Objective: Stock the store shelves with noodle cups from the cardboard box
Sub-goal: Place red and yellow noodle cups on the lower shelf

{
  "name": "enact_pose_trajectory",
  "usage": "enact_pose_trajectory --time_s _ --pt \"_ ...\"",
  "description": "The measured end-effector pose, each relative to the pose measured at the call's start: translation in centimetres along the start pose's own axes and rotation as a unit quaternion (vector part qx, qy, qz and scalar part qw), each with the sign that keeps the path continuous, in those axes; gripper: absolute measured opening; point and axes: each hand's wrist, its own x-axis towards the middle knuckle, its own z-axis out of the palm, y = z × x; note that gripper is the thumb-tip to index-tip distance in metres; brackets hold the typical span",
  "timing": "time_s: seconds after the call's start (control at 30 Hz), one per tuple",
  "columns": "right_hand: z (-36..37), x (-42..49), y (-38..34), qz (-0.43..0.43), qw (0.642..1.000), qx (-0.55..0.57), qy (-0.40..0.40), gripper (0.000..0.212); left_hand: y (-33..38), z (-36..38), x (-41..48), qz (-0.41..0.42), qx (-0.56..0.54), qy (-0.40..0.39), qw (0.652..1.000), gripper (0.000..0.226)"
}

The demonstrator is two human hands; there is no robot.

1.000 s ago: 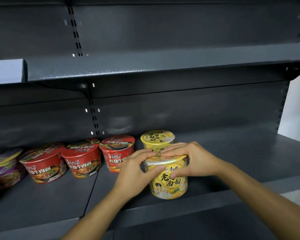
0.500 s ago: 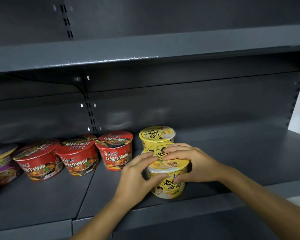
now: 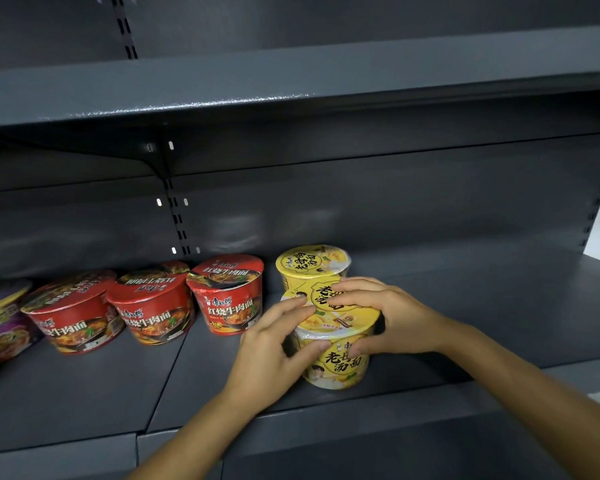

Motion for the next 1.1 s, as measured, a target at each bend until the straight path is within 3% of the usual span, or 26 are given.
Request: enact_pose_trajectory --time_s 0.47,1.1 --pt "-0.1 0.0 -0.2 -0.002 1.0 -0.029 -0.004 0.073 0.5 -0.2 -0.1 -0.019 -0.001 -0.013 1.0 0.06" --pt "-0.8 -0.3 -1.7 0.028 0.996 -0.078 -0.027 0.073 0.4 -0.5 0.4 0.001 0.058 -0.041 0.997 0.078"
